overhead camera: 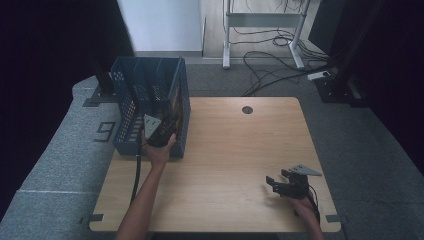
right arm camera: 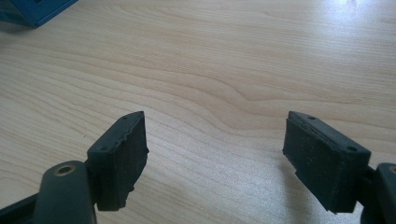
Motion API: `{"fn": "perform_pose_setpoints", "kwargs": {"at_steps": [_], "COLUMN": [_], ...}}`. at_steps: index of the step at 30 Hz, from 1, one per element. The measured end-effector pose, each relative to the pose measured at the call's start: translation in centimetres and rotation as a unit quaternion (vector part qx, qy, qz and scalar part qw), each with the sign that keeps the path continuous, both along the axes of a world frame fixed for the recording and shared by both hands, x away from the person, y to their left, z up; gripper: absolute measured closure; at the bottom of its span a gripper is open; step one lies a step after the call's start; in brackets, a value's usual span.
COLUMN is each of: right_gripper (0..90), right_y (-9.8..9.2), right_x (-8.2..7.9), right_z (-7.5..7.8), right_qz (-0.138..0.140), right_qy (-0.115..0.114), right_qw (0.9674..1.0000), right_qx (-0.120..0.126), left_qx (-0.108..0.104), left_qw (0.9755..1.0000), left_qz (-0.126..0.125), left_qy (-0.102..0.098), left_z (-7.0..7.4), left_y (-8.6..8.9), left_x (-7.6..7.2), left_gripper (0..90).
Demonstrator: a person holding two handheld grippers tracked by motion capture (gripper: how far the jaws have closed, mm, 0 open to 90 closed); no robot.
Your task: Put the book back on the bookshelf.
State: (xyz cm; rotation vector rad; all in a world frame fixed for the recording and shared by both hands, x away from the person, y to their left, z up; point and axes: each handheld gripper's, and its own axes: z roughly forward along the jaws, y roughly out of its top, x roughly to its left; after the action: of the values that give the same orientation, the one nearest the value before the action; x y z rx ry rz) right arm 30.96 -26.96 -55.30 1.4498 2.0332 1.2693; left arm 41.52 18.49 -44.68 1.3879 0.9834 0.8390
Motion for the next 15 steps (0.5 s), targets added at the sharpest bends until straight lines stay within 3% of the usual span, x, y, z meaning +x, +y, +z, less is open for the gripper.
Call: {"fn": "perform_pose_setpoints", "kwargs": {"at_steps": [15], "right_gripper": [21.4], "right_y": [0.31], "right_x": [0.14], "right_z": [0.02], "right_qz": [0.009], "right_qy": [0.001], "right_qw": [0.9999], "right_qx": [-0.006], "left_qx": [0.007], "left_qw": [0.9999], "left_qz": [0.003], "left_qy": [0.011], "left_z": [0.44], "left_y": [-0.54], "left_x": [0.77], "left_gripper": [68.3]}}
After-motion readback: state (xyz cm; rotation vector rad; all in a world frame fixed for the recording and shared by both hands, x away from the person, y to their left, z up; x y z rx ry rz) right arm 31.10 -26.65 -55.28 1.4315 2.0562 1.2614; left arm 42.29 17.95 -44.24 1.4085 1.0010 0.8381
